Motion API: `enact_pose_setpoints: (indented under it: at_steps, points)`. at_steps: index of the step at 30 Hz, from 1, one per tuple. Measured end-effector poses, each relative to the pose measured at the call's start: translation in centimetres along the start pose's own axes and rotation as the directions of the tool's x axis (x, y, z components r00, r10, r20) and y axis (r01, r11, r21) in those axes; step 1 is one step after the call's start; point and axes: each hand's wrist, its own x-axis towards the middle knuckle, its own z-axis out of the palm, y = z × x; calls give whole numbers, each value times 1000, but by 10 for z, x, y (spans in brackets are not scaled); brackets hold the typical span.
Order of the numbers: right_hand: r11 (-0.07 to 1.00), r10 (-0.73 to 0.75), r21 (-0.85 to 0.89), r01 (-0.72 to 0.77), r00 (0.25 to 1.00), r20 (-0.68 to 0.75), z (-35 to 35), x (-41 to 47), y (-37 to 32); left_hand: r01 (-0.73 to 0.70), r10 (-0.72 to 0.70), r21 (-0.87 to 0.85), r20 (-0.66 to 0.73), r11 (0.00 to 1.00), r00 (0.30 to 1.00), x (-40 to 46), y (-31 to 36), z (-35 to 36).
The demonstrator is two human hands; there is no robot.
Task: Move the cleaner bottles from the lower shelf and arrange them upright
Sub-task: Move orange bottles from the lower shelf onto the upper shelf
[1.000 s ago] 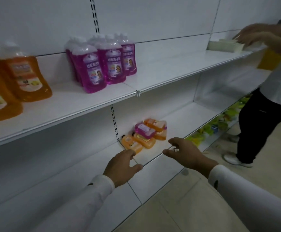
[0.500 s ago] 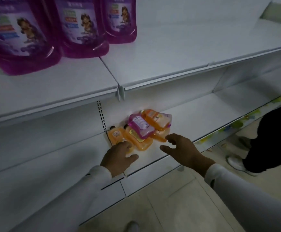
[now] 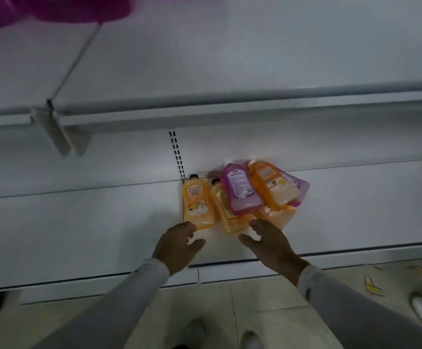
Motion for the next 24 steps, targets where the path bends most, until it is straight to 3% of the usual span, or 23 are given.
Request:
enact_pose_setpoints:
  at_steps: [4, 10, 16, 20, 24]
  points:
    - [994, -101, 38, 102, 994, -40, 2, 22, 8, 70, -70, -7, -92, 998, 993, 16, -5, 7]
    - [981, -105, 148, 129, 981, -161, 28, 53, 19, 217, -230, -85, -212, 972, 950, 52, -22, 25]
    - [945, -81, 289, 153, 966, -247, 56, 69, 23, 317, -355, -241, -137, 917, 925, 77, -32, 45]
    - [980, 62, 196, -27, 983, -174, 71, 70, 28, 309, -382, -393, -122, 866, 916, 70, -42, 46]
    - [961, 193, 209, -179, 980, -49, 95, 59, 15, 326, -397, -384, -120, 864, 910, 43, -63, 39]
